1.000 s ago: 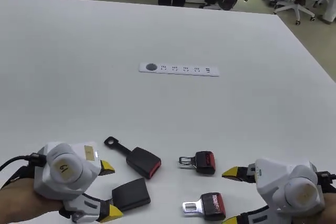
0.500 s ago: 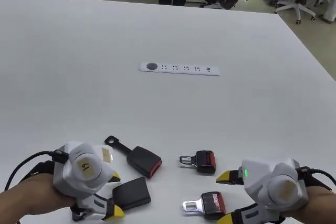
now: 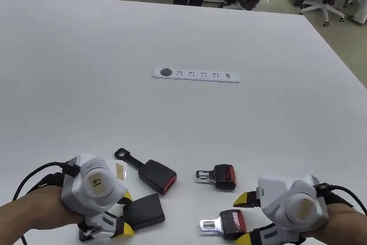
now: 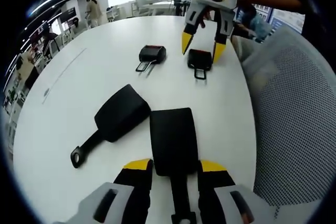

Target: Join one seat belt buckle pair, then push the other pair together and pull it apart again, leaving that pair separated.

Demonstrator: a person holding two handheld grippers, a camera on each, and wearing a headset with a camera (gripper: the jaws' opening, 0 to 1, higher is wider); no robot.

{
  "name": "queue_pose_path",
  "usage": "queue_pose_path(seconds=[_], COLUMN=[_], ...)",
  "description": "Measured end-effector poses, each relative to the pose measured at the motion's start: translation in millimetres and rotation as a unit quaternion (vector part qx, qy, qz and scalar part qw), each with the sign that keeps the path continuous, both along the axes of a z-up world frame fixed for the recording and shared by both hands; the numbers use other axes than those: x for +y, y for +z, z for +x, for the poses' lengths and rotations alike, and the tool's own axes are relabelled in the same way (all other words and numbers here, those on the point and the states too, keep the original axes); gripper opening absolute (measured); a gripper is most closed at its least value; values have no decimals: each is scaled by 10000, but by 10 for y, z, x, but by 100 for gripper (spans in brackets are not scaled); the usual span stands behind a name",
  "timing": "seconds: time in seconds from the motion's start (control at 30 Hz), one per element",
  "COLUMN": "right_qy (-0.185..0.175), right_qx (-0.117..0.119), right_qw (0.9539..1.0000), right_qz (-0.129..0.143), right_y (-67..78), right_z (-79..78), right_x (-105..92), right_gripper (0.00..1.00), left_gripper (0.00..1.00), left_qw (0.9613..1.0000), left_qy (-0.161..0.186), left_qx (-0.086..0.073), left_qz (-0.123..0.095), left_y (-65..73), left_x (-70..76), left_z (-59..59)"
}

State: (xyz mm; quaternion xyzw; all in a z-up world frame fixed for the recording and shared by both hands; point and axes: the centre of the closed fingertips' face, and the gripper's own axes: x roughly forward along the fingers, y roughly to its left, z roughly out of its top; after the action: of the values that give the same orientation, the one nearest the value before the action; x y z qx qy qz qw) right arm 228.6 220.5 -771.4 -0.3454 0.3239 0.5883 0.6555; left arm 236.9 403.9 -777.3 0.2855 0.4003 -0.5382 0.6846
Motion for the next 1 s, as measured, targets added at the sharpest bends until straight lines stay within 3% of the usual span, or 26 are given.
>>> queue_pose_path(seconds=[0.4, 1.0], right_qy=[-142, -213], right_qx=[80, 119], right_qw=[9999, 9997], right_qz=[13, 35], right_y=[-48, -32], right_z=[5, -1], right_x=[-21, 64], right_gripper=[31, 30], left_gripper=[33, 32], left_qw=[9988, 9928], left_qy=[-482, -1170], left_qx=[-39, 45], left_qz=[63, 240], left_y=[-17, -24], left_x=[5, 11], left_z=[-29, -35])
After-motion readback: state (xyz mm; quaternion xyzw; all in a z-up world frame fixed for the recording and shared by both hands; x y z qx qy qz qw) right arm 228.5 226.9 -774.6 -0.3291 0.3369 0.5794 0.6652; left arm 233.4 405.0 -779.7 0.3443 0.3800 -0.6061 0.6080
